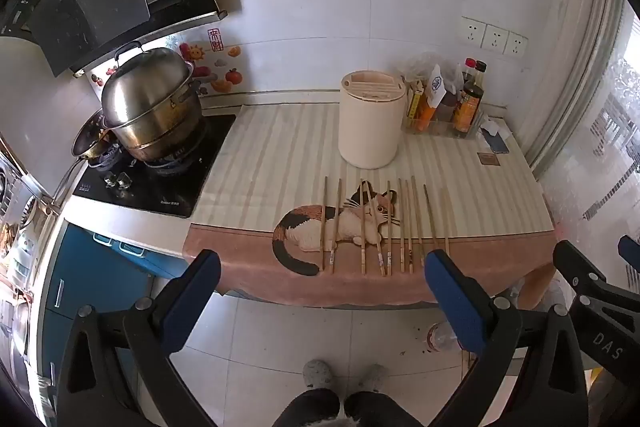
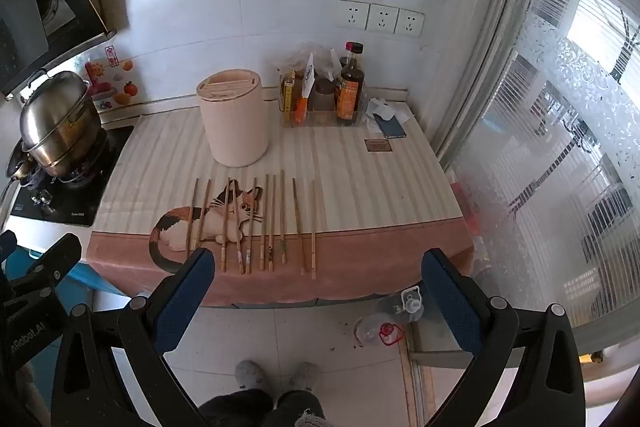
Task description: Organize utensils
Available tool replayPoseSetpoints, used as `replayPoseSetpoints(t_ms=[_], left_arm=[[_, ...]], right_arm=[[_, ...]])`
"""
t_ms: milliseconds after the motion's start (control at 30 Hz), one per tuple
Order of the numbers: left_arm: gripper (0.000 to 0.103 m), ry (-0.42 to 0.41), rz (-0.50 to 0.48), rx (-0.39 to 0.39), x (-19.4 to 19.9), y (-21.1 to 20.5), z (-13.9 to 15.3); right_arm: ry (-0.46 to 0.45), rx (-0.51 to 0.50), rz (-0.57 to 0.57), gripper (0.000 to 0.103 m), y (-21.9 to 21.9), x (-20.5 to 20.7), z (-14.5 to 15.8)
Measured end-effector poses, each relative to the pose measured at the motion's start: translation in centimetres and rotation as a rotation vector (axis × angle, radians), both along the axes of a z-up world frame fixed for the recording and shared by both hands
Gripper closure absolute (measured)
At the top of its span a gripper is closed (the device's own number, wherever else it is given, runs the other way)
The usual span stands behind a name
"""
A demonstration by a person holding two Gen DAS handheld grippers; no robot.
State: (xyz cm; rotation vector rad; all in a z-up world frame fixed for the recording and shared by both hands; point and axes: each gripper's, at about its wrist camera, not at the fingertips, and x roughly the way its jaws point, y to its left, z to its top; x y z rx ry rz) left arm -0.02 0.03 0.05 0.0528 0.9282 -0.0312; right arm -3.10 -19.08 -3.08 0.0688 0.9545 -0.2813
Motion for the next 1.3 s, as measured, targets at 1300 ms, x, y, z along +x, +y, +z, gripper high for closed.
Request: replayPoseSetpoints(t_ms=[1300], left_arm=[[0.000, -0.006, 0.000, 0.002, -0.24, -0.23, 0.18]], right_arm=[[-0.002, -0.001, 0.001, 0.000, 0.03, 0.50, 0.19]])
